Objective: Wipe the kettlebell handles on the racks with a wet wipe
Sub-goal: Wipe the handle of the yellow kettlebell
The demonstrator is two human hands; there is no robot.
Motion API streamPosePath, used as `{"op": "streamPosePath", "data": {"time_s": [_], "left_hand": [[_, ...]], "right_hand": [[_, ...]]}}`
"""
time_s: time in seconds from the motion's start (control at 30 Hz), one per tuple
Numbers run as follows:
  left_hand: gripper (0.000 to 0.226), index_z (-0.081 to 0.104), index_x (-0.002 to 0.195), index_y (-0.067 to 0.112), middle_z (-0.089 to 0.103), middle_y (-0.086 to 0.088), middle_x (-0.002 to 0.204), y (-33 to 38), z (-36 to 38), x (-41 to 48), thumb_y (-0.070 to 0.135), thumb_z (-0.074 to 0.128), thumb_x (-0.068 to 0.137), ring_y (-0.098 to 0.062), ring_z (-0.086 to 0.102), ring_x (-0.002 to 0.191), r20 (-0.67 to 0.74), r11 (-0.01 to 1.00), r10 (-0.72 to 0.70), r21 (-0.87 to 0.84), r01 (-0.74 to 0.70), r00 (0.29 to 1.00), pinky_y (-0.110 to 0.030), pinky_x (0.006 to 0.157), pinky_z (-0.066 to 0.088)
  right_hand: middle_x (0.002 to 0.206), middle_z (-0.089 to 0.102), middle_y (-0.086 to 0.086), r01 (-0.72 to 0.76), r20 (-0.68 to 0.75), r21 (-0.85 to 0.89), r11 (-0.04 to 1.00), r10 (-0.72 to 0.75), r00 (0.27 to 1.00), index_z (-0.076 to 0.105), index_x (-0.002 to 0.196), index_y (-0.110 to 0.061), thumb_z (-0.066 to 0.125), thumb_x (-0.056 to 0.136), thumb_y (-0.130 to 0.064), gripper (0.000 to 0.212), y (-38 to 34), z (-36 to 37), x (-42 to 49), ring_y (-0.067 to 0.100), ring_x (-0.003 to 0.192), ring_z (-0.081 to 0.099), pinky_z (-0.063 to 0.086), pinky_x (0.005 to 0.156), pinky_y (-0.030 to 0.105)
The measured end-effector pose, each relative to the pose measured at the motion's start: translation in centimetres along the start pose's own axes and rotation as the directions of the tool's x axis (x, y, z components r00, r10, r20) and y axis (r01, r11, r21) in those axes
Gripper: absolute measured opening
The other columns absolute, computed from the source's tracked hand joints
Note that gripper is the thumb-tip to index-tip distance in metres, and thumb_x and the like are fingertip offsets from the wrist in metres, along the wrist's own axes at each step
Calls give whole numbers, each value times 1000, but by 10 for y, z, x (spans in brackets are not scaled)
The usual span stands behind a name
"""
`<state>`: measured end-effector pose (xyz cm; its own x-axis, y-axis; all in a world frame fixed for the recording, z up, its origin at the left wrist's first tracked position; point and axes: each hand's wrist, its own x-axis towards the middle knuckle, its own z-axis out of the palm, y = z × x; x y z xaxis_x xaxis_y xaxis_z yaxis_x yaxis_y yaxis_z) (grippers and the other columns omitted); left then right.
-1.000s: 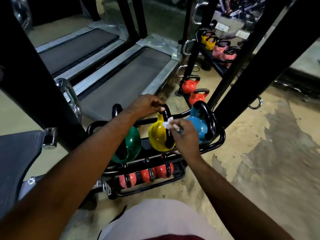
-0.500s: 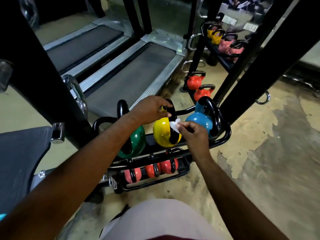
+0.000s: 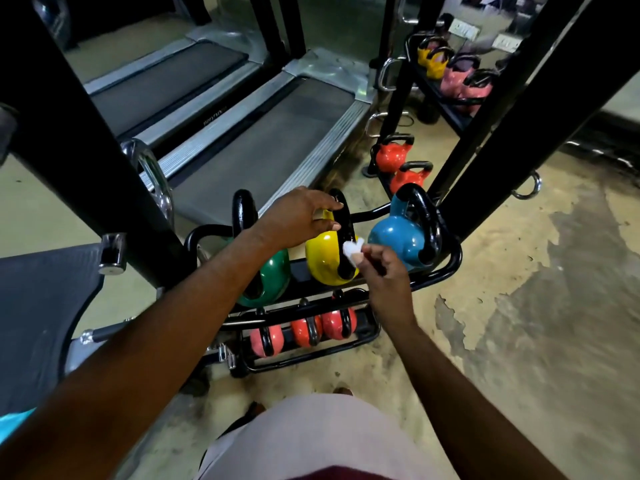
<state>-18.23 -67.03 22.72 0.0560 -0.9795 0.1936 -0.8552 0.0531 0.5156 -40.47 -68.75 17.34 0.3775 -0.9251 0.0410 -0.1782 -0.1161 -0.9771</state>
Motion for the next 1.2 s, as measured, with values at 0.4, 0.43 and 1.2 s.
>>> {"op": "streamPosePath", "data": {"time_s": [0.4, 0.43, 1.2], "left_hand": [[45, 66, 126, 29, 69, 0, 124, 8, 4, -11, 42, 74, 83, -19, 62, 112, 3, 999, -33, -18, 33, 999, -39, 97, 50], [45, 67, 125, 28, 69, 0, 123, 8, 1, -11, 42, 75, 83, -18, 63, 111, 0, 999, -44, -27, 44, 999, -37, 97, 50], [49, 67, 126, 27, 68, -3, 125, 1, 0, -10, 44, 77, 81, -21, 63, 114, -16, 998, -55, -39, 55, 998, -41, 96, 51]], "right_hand": [[96, 74, -4, -144, 107, 149, 978, 128, 986, 75, 92, -18, 62, 96, -16, 13, -6, -15, -4, 12, 96, 67, 51, 89, 27], [99, 74, -4, -56, 67, 70, 996, 51, 996, 75, 96, -16, 68, 93, -16, 8, -3, -14, -12, 11, 98, 68, 52, 88, 25], [111, 55, 2, 376, -80, -368, 850, -432, 898, 65, 109, -15, 72, 89, -17, 20, 25, 16, -20, 18, 103, 54, 46, 87, 24]]}}
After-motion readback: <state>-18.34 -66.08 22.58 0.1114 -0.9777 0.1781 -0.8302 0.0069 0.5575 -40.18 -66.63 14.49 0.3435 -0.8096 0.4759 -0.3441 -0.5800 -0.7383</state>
